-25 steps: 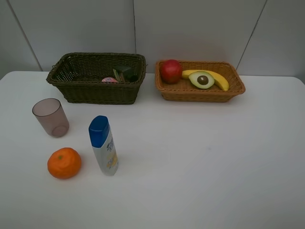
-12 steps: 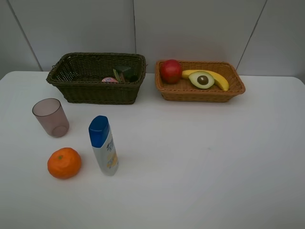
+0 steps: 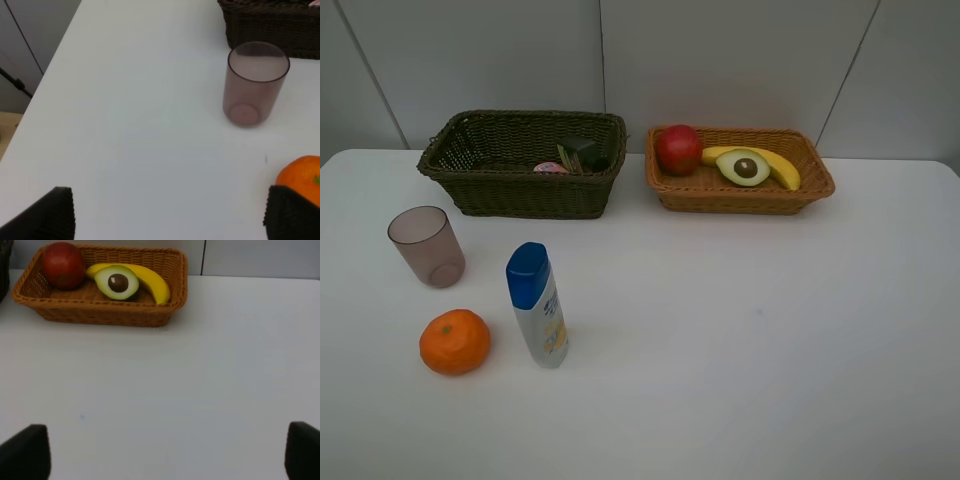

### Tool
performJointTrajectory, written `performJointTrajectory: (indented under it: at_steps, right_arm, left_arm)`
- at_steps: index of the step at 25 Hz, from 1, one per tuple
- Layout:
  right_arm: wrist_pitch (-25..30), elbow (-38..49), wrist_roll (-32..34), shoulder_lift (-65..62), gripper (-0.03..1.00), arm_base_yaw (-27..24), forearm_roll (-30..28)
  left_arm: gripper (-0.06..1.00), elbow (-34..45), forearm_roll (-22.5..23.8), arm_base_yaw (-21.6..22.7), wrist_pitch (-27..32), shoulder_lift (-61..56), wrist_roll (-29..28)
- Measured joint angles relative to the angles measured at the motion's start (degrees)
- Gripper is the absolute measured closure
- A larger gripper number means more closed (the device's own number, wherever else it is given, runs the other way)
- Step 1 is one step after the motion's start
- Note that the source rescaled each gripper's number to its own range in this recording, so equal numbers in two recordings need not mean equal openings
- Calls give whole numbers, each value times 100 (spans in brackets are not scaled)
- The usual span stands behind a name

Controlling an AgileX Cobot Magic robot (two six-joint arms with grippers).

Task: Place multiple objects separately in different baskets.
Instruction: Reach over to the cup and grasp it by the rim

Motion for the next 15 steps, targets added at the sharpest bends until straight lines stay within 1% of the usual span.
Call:
performJointTrajectory:
  at_steps: [6,12,15]
  right_arm:
    - [0,0,0,0,-2,0,0]
    - [0,0,0,0,-2,0,0]
    - [0,0,0,0,-2,0,0]
  left_arm:
    - [-5,0,-18,0,0,0,8]
    - [-5,0,-189,0,0,14,14]
    - [-5,-58,-248,0,29,273,30]
